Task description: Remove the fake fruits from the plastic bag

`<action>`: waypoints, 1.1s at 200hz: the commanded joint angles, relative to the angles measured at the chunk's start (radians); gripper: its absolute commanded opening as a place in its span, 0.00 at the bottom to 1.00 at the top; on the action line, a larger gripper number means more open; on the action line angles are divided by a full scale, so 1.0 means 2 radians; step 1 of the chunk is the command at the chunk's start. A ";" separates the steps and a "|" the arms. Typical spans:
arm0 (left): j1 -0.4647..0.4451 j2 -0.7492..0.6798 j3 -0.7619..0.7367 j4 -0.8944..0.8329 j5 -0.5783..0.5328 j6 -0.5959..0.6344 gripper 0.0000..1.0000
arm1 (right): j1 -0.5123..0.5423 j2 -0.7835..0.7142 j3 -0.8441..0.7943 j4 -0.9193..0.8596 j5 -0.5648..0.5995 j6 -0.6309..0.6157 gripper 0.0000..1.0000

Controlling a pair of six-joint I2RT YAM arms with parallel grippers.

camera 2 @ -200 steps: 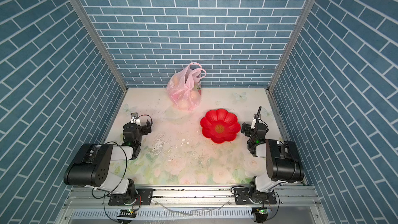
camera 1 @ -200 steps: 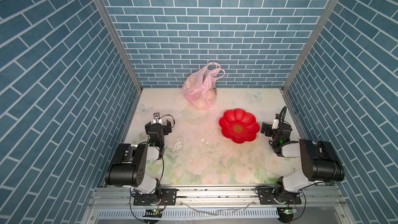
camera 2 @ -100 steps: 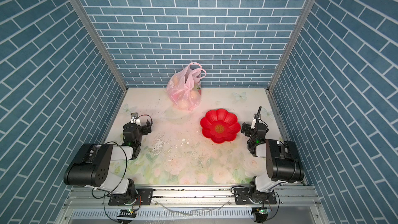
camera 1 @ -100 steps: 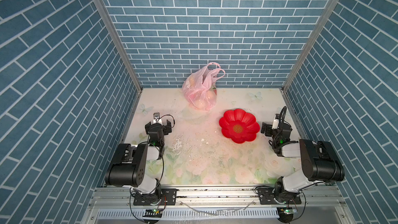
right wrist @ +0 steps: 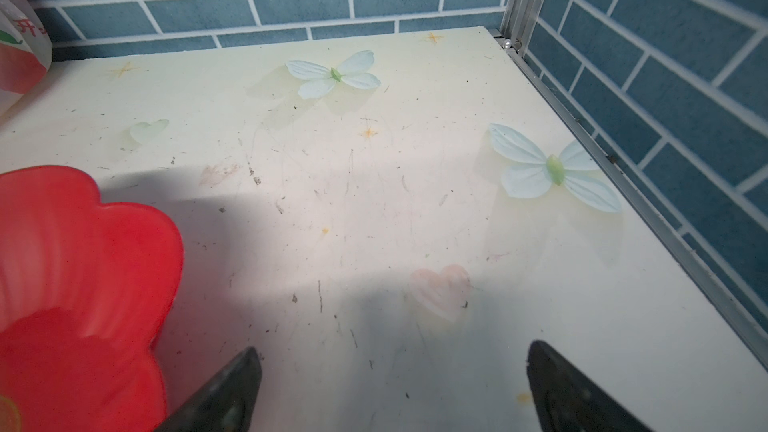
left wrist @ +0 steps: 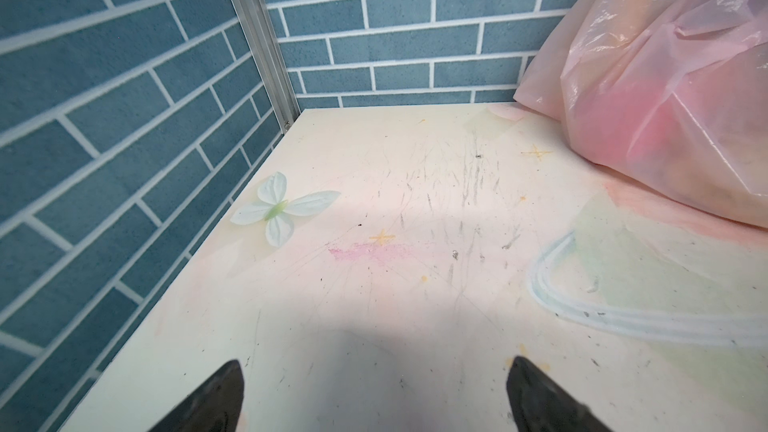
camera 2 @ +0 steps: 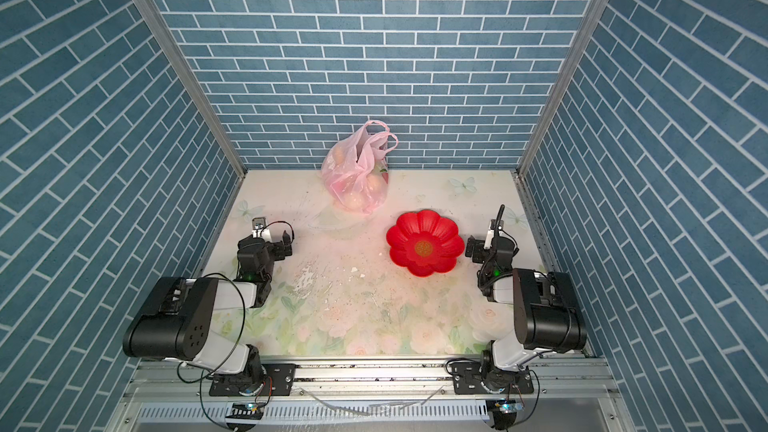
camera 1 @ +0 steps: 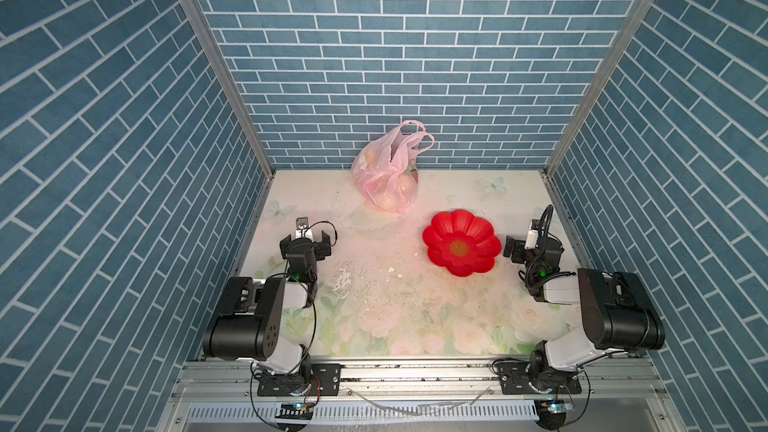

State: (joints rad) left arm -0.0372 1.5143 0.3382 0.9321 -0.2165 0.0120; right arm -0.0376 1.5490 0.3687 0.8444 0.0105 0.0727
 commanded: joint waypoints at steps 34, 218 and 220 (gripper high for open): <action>-0.002 0.004 0.013 -0.016 0.002 0.006 0.99 | -0.002 -0.004 0.013 0.008 -0.003 -0.014 0.99; -0.002 -0.009 0.007 -0.014 0.024 0.017 0.99 | -0.002 -0.035 0.020 -0.029 0.032 0.000 0.99; -0.002 -0.013 0.008 -0.019 0.027 0.017 0.99 | -0.002 -0.038 0.021 -0.034 0.034 0.001 0.99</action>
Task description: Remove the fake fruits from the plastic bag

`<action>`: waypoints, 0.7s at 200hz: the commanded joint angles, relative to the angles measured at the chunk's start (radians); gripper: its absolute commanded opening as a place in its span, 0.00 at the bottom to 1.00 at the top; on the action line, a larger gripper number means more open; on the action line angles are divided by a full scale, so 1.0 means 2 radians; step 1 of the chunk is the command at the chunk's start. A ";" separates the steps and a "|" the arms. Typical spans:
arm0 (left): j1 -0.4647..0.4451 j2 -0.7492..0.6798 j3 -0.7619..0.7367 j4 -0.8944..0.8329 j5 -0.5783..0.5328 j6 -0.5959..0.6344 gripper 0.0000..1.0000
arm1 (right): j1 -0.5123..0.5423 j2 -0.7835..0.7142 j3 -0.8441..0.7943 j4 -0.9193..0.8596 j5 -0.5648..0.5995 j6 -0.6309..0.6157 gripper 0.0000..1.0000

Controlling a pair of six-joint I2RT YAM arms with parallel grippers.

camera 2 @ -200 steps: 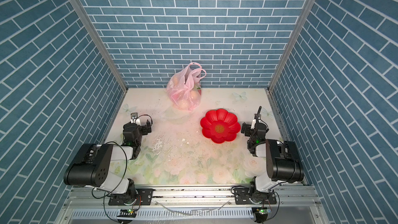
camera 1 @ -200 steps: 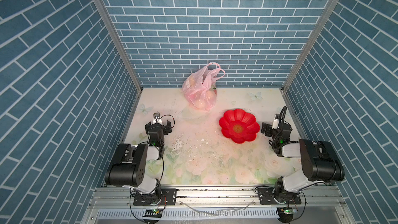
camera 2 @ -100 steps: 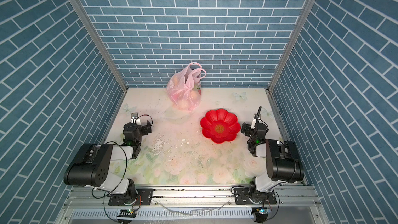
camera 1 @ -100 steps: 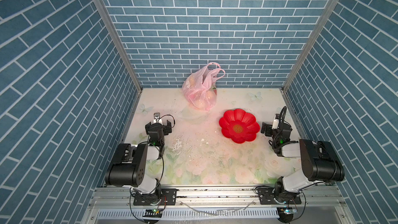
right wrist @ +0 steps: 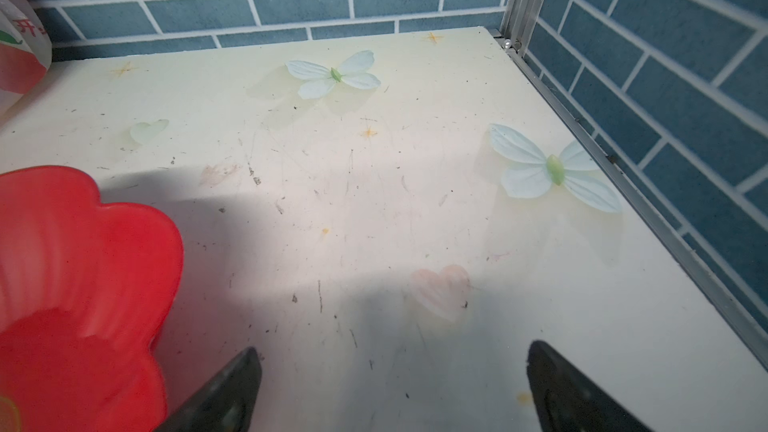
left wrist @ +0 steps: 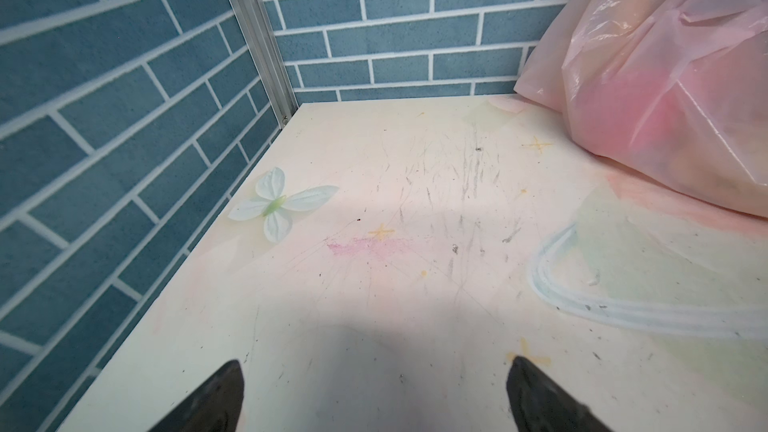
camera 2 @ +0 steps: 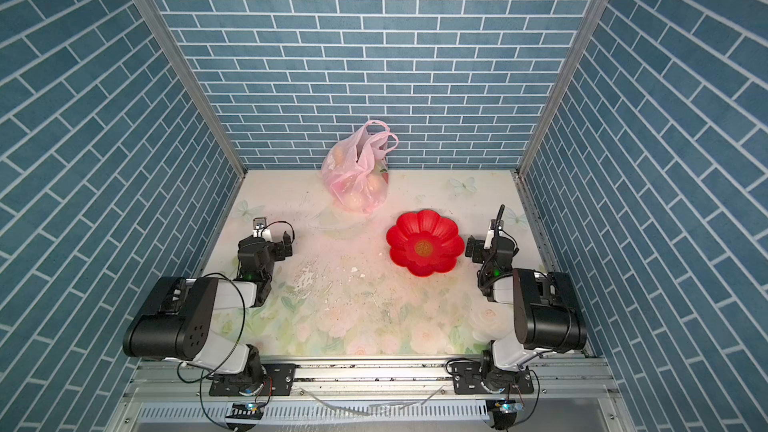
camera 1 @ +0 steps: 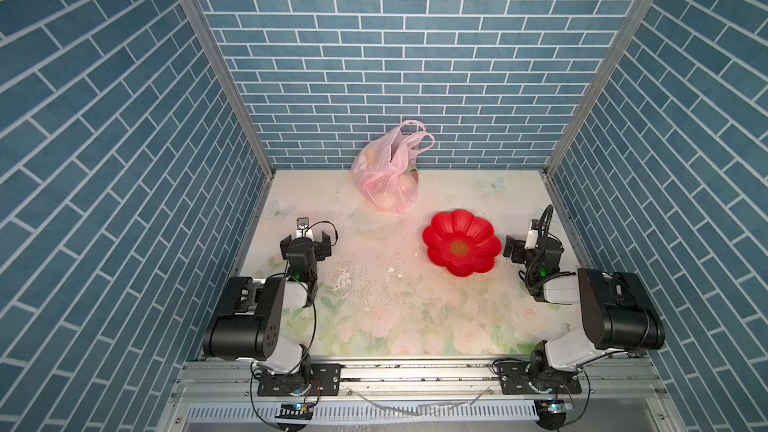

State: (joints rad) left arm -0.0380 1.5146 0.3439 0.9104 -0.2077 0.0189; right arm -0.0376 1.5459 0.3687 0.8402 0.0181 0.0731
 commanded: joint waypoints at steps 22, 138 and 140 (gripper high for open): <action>-0.002 -0.082 0.036 -0.120 -0.012 -0.001 0.99 | -0.002 -0.111 0.071 -0.183 0.043 0.007 0.99; 0.012 -0.127 0.346 -0.597 0.122 -0.157 0.99 | 0.009 -0.252 0.176 -0.554 -0.025 0.233 0.99; 0.012 -0.124 0.350 -0.599 0.129 -0.157 0.99 | 0.011 -0.252 0.177 -0.556 -0.024 0.234 0.99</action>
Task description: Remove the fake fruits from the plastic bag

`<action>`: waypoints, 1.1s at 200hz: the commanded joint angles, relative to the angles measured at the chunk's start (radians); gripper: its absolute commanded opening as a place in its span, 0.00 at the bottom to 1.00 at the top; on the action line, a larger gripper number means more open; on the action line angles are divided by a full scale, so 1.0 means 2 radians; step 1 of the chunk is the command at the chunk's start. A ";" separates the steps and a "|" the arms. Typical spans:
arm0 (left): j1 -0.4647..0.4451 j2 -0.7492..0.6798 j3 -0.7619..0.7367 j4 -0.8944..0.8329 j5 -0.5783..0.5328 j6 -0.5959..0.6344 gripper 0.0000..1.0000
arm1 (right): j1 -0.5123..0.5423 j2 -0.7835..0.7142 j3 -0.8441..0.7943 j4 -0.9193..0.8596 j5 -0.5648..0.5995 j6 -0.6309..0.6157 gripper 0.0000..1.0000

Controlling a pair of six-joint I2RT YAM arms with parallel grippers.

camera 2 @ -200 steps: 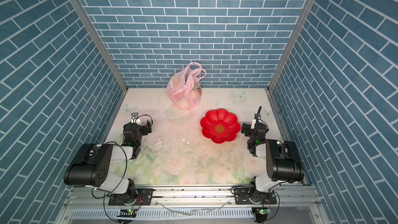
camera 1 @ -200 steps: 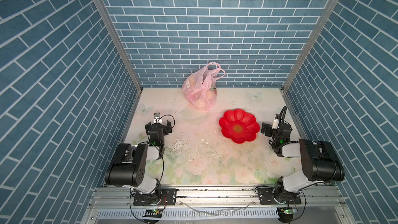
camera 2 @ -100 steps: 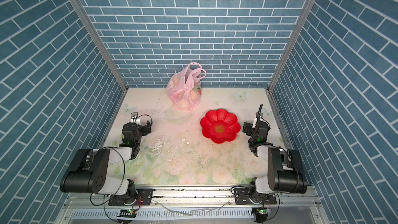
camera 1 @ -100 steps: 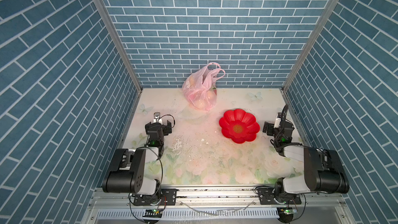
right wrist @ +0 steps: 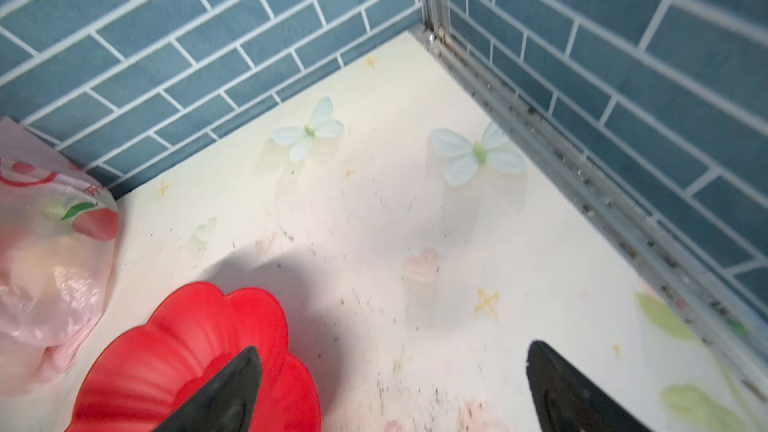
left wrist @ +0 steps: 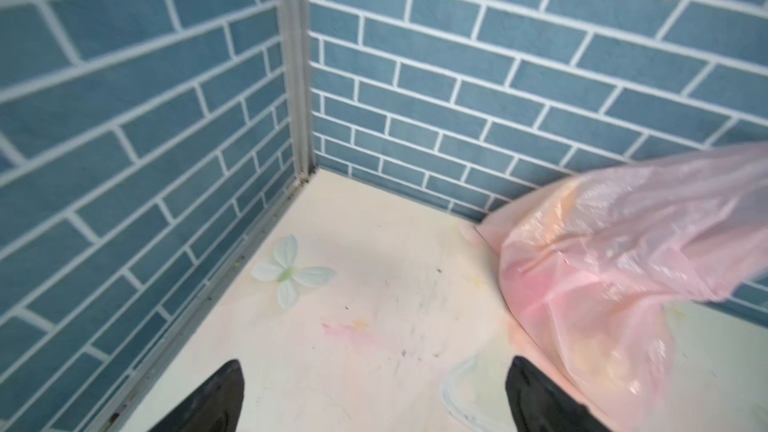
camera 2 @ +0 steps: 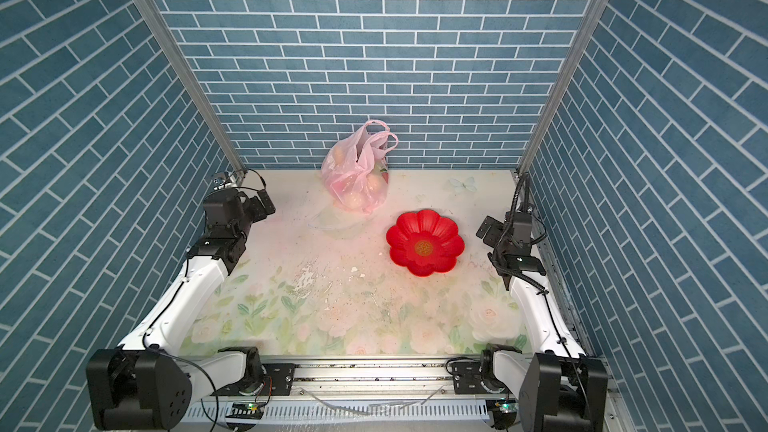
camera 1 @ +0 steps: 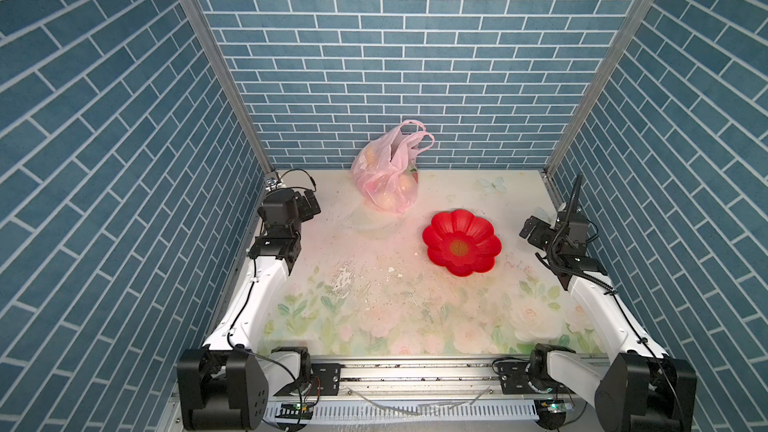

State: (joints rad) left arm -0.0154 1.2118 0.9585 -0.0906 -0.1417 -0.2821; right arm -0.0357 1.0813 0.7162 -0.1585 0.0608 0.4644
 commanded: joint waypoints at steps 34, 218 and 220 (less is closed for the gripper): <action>-0.005 0.077 0.088 -0.110 0.166 -0.021 0.99 | 0.060 -0.027 0.024 -0.104 -0.006 0.028 0.99; -0.098 0.100 0.088 -0.136 0.122 -0.020 0.99 | 0.156 0.163 0.012 -0.067 -0.029 0.144 0.45; -0.098 0.100 0.088 -0.136 0.121 -0.020 0.99 | 0.156 0.165 0.011 -0.066 -0.030 0.145 0.44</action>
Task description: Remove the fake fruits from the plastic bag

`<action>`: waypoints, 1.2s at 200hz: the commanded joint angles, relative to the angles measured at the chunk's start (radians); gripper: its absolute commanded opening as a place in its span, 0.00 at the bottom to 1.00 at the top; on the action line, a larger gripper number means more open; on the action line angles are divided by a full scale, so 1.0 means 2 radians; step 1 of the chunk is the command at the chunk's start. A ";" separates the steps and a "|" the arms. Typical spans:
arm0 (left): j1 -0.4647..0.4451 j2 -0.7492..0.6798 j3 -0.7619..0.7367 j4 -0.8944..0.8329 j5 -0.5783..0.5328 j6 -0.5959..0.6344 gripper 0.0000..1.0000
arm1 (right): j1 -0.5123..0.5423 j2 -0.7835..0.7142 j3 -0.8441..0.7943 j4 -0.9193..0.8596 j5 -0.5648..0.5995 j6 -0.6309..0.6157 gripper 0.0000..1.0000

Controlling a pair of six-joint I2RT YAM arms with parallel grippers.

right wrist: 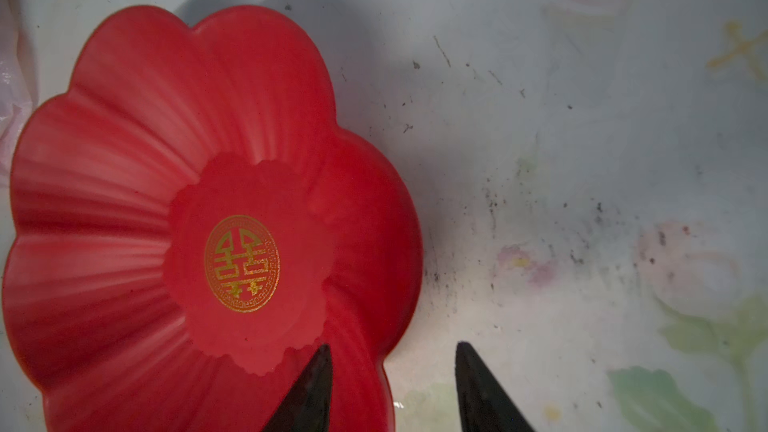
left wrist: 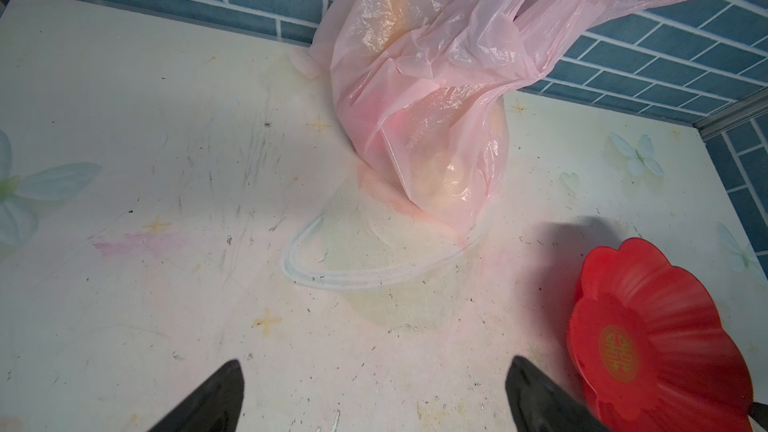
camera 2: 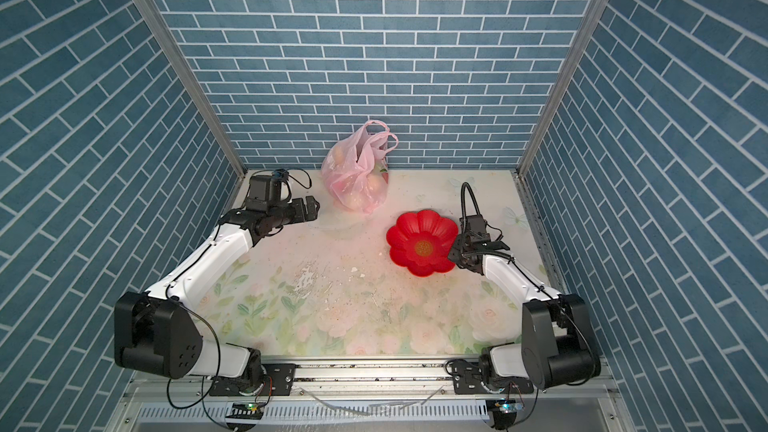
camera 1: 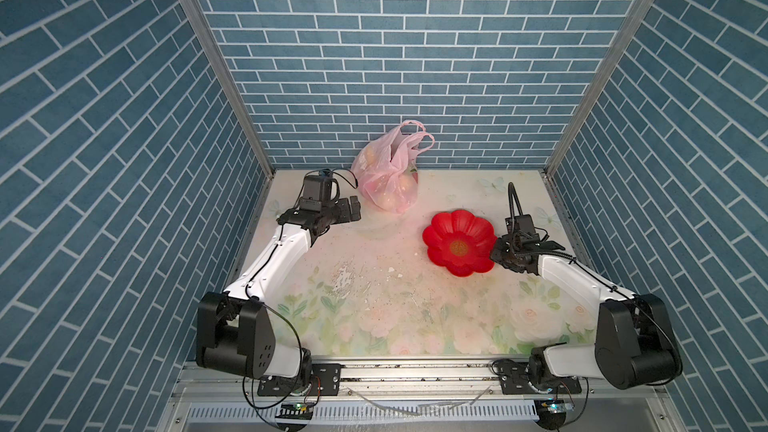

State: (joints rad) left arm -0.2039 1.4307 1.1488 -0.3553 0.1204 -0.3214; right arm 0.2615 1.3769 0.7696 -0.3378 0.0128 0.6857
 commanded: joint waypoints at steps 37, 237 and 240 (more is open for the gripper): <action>-0.004 -0.012 -0.007 -0.008 -0.019 -0.002 0.99 | 0.015 0.040 -0.022 0.045 -0.018 0.038 0.36; -0.004 0.000 0.018 -0.013 -0.021 -0.034 0.99 | 0.195 -0.151 -0.145 -0.080 -0.039 0.106 0.00; -0.004 0.002 0.020 -0.013 -0.020 -0.033 0.99 | 0.197 -0.153 -0.148 -0.081 -0.038 0.108 0.00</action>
State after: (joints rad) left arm -0.2081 1.4246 1.1473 -0.3763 0.0696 -0.3820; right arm 0.6197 1.1069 0.5320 -0.3752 -0.0826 0.8276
